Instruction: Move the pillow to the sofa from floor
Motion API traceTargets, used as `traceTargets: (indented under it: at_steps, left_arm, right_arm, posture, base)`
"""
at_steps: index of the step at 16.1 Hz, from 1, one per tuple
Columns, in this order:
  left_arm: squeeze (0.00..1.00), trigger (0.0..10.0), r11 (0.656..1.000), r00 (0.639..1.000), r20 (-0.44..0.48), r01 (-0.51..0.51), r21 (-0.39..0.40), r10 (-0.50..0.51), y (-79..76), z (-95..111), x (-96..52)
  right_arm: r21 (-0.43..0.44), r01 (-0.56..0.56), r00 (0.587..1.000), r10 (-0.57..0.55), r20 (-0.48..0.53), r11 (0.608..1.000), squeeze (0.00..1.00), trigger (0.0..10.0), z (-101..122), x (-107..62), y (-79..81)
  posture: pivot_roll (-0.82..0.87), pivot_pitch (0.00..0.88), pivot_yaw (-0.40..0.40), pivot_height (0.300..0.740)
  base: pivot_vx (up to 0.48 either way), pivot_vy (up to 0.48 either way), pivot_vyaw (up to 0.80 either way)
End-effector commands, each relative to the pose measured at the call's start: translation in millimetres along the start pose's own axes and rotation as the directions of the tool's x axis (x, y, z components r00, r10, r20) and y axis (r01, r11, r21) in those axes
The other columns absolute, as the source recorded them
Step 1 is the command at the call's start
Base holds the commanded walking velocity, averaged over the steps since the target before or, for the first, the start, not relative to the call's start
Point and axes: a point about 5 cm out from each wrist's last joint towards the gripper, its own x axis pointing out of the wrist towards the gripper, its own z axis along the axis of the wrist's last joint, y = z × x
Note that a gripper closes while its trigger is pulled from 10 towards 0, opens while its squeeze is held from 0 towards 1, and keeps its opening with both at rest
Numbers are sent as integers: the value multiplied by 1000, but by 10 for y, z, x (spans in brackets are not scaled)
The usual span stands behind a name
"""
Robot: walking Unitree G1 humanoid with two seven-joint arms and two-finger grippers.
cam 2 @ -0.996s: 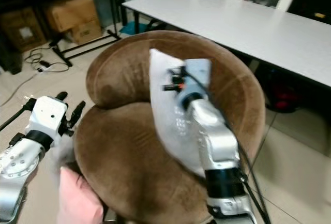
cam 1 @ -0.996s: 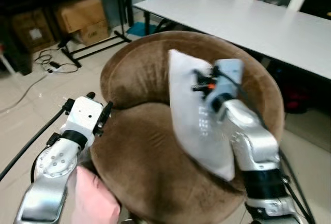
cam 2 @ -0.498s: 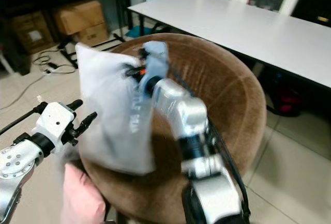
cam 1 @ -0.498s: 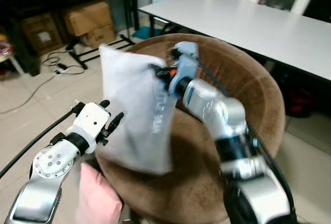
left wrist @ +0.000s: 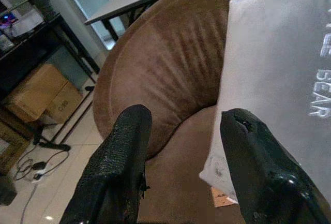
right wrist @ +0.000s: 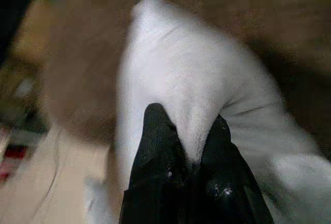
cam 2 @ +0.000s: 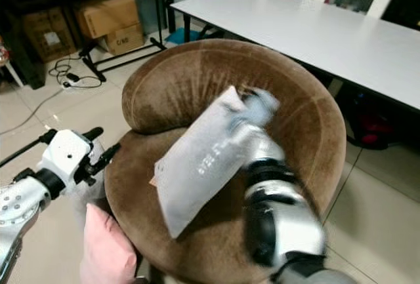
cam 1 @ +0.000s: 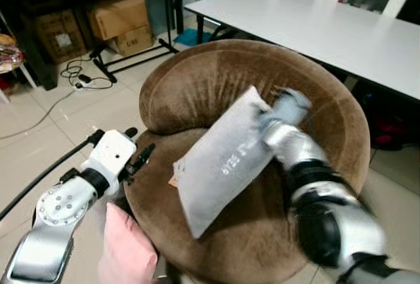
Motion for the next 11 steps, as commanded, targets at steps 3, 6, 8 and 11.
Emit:
traceTargets:
  at_steps: [3, 6, 8, 11]
  left_arm:
    - [0, 10000, 996, 996, 8, 84, -43, -84, -50, 34, -6]
    - [0, 10000, 990, 992, 4, 124, -69, -124, -28, 28, -32]
    - [0, 10000, 990, 992, 7, 126, -67, -126, -3, 36, -42]
    - [0, 10000, 989, 991, 9, 132, -72, -132, -1, 46, -61]
  right_arm:
    - [55, 104, 988, -110, 110, 993, 0, 10000, 230, 26, -283]
    - [76, 179, 966, -190, 177, 981, 0, 10000, 359, 35, -529]
    - [93, 208, 950, -224, 218, 974, 0, 10000, 438, 27, -593]
    - [146, 209, 939, -241, 247, 967, 0, 10000, 488, 19, -667]
  posture:
    - [4, 0, -9, 740]
    - [1, 0, -4, 740]
    - [1, 0, -4, 740]
    - [12, 0, -15, 740]
  base:
    - [0, 0, 0]
    - [0, 0, 0]
    - [0, 0, 0]
    - [0, 0, 0]
